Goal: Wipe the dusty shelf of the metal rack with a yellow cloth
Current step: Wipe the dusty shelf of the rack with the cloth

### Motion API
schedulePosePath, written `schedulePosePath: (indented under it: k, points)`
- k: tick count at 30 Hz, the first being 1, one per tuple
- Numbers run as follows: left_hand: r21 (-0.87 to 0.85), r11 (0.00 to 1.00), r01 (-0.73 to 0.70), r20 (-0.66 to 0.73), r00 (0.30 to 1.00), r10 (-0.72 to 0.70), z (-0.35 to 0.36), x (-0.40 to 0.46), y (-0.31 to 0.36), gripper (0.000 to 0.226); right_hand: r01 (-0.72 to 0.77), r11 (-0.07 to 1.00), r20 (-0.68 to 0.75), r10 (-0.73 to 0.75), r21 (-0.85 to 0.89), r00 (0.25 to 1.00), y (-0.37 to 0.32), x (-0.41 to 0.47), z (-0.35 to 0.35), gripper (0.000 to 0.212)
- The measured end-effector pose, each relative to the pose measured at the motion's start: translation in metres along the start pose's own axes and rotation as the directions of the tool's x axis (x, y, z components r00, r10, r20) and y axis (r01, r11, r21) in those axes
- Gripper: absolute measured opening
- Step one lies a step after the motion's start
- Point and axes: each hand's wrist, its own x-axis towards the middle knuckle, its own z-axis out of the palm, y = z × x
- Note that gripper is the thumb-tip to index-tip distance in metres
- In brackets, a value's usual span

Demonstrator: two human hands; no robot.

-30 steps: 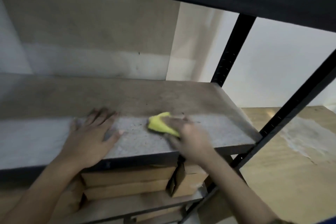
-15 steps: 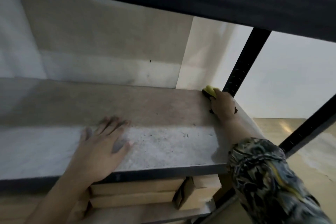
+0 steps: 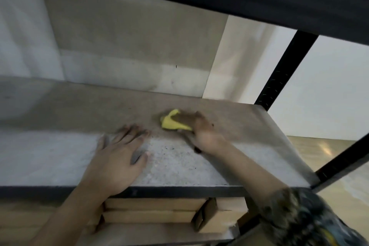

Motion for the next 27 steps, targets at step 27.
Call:
schedulePosePath:
  k: [27]
  points:
    - [0.035,0.999,0.012,-0.053,0.999,-0.010,-0.012,-0.013,-0.042,0.058,0.247,0.914,0.073,-0.236,-0.322,0.969,-0.088,-0.073,0.024,0.045]
